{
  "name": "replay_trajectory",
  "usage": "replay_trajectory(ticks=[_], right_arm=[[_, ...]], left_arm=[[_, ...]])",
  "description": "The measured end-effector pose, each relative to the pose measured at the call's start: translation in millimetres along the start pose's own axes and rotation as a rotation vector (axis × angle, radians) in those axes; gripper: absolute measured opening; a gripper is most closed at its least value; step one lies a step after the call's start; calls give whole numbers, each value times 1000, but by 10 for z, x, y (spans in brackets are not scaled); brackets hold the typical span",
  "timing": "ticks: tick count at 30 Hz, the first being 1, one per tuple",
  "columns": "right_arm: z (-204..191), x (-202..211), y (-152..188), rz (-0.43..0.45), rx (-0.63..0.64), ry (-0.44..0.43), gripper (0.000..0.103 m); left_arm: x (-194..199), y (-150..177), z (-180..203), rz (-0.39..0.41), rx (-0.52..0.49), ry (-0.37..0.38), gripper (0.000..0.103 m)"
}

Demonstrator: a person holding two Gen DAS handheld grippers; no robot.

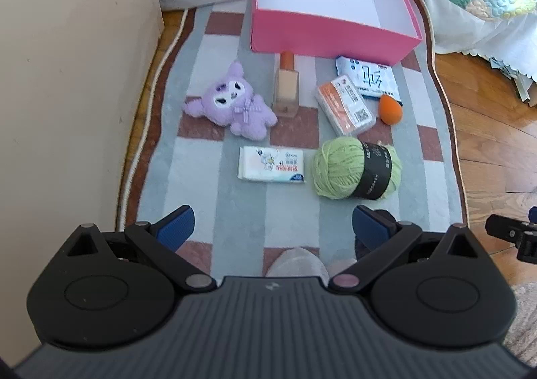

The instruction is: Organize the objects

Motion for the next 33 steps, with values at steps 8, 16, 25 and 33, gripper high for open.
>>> replay_trajectory(ticks=[8,16,25,33], right_arm=[[-25,-16,-3,-5,7,3,100],[-20,-14,1,-2,7,6,100],[-22,-12,7,-4,10,11,100],[-23,-13,17,-5,15,14,100]], left_arm=[[-40,-7,-24,-15,-10,-1,102],[-43,-3,-33,-17,-18,1,102],[15,4,-3,-13,-56,-6,102],[46,10,18,-16,-74,7,102]])
Point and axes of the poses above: each gripper's, at about its wrist camera, not at the fingertips, and x roughly against the way its jaws point, z to its right, y to its underside, the point moved 1 cm from there along -x, roughly the way its jaws point, and after that the axes turned 11 degrees about y, right-handed, at the moved point
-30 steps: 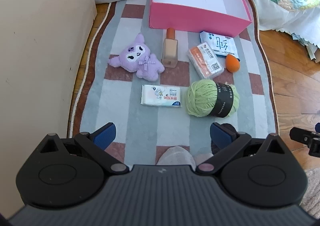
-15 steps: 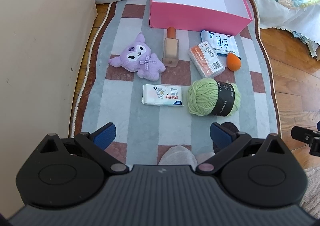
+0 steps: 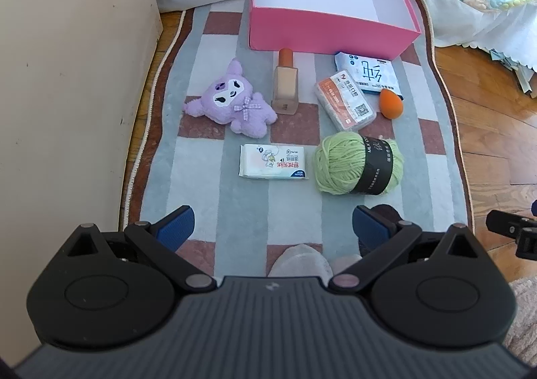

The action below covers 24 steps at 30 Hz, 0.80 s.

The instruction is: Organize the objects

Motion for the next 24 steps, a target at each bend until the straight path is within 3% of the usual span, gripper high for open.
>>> replay_trajectory(ticks=[24], right_arm=[[-5,-2,0,2,7,8,100]], left_arm=[[-36,-8,40,-15,-57,-2,102]])
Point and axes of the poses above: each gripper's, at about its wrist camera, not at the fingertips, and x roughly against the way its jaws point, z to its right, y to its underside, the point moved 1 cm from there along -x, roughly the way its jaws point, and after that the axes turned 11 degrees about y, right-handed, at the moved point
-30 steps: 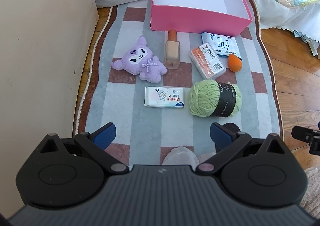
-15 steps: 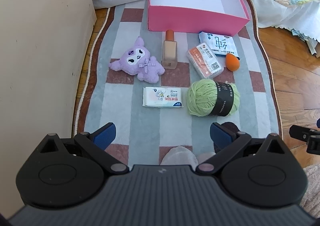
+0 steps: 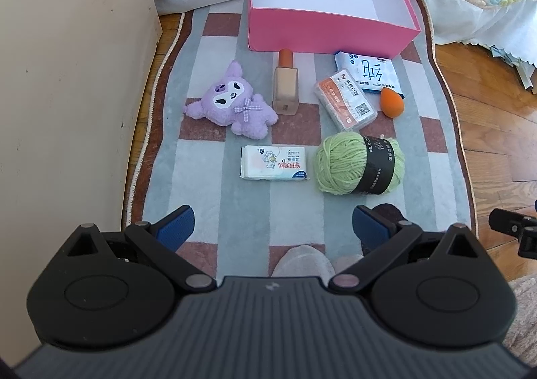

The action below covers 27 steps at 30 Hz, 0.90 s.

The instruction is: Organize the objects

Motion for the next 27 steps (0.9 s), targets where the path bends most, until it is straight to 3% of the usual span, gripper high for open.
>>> replay_trajectory(ticks=[15,17,21,24,27], right_arm=[[39,90,-17,22,-8,0,100],[73,178,-33,58,-13,-29,100],[109,360,-47,212,30,-137,100],[125,263,-61,309,28,-210,100],[92,21,-118,320,19,-208,100]], left_arm=[[35,-96,101,-9,-77,-1,102],[102,-157,129,2,-96,5,102],[235,-280,193,59,-144,10,102],[230,-382,242,98,-185,26,102],[116,-513,309,109,-225,55,102]])
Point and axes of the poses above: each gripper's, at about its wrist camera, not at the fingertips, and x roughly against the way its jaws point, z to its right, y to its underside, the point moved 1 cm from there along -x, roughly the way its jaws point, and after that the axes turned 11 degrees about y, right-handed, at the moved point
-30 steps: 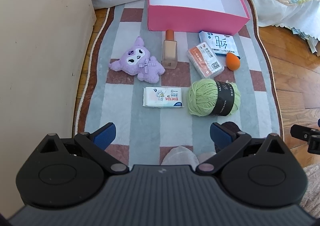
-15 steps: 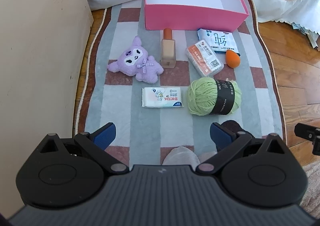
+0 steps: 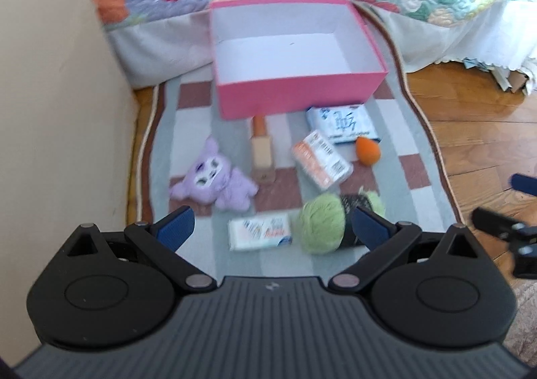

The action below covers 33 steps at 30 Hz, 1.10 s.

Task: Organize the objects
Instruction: 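Close both grippers on the green yarn ball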

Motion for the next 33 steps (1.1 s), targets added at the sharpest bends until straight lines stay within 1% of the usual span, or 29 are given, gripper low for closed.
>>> replay_trajectory(ticks=[3,6,8,12,14,16,18,20,22,23,25,27,28,29,30,32,33], right_arm=[[-20,-267,1,-29,30,-18,99],[-83,-454,32,-42,36,-87,99],[-154,-595,80,-56,38,-133,99],[-308,-864,231,-92,51,-199,99],[-357,-997,307,-114,51,-218,99],[-398,-1132,394,-134,42,-229,99],[-410,-1226,450,-149,29,-235,99],[-417,-1298,498,-157,22,-244,99],[-446,-1334,537,-152,38,-239,99],[-454,-1349,544,-143,55,-234,99],[-498,-1347,562,-118,87,-226,99],[-535,-1378,574,-104,103,-220,99],[-555,-1403,588,-105,107,-216,99],[-565,-1434,599,-108,109,-211,99],[-572,-1476,608,-109,110,-205,98],[-566,-1515,629,-114,96,-210,95],[-554,-1523,635,-115,82,-224,90]], left_arm=[[-223,-125,53,-22,-34,14,102],[-478,-193,113,-61,-59,47,101],[-680,-190,138,-96,-66,72,99],[-1040,-66,134,-158,-61,108,98],[-1182,13,95,-193,-38,123,98],[-1303,86,45,-211,-11,156,97],[-1384,138,-24,-195,26,193,96],[-1426,157,-78,-166,48,241,92],[-1423,177,-77,-132,36,329,87],[-1411,184,-57,-122,21,351,87],[-1404,183,3,-114,-16,359,87],[-1465,180,9,-122,-15,348,86],[-1512,181,-10,-135,-1,343,83],[-1568,190,-32,-148,17,335,76],[-1624,207,-61,-161,34,335,74],[-1658,248,-141,-160,96,382,68],[-1660,269,-160,-152,119,396,67]])
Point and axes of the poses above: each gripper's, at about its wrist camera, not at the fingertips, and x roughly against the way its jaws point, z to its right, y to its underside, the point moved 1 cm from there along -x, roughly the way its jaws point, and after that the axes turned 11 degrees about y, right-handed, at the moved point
